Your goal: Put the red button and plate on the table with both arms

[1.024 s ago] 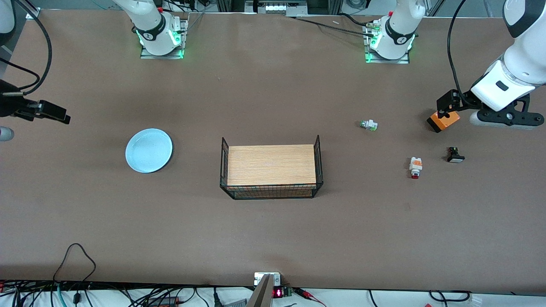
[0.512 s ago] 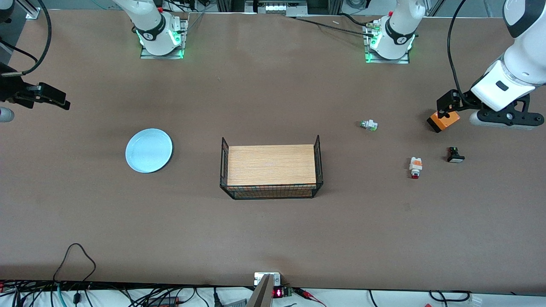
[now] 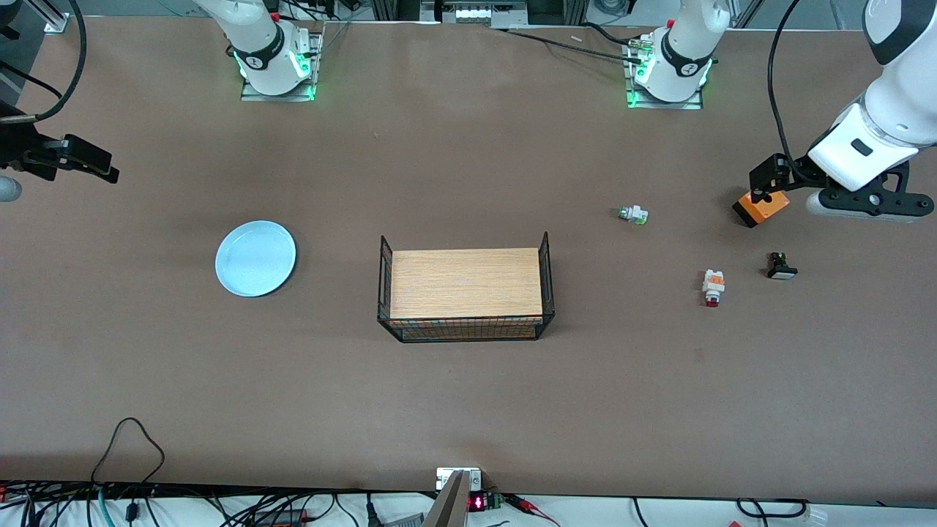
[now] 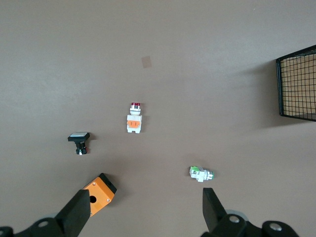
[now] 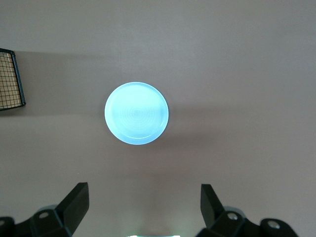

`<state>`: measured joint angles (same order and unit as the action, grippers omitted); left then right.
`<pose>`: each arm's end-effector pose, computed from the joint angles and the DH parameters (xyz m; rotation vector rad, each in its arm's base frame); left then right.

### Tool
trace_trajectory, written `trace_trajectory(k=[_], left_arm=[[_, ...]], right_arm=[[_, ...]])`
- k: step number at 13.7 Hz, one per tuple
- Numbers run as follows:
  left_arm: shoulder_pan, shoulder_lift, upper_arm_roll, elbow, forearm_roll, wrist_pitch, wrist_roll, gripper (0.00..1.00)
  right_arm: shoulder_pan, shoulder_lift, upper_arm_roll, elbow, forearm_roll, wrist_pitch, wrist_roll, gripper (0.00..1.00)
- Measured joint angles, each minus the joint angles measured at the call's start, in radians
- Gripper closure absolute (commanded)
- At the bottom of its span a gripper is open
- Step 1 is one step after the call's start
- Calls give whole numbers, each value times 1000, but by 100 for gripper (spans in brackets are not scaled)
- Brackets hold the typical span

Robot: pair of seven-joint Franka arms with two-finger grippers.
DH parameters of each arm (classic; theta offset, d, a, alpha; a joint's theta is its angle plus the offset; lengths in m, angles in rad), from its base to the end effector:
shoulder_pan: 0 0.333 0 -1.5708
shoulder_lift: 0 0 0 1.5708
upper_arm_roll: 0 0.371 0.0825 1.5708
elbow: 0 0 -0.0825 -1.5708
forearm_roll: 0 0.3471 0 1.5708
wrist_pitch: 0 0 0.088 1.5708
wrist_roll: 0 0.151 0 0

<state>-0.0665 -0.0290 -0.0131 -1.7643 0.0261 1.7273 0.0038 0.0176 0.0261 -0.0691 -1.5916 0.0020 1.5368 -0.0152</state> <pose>0.5131 -0.0375 0.5791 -3.1122 0.1363 0.0109 0.5176 -0.0259 0.6103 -3.1356 0.0570 0.1267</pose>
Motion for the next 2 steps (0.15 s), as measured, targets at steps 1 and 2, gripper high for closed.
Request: trace_trajectory(k=[1,2], left_arm=[[0,0,0,0,0,0,0,0],[0,0,0,0,0,0,0,0]], right_arm=[[0,0,0,-1,0,0,-1,0],[0,0,0,-2,0,0,-1,0]])
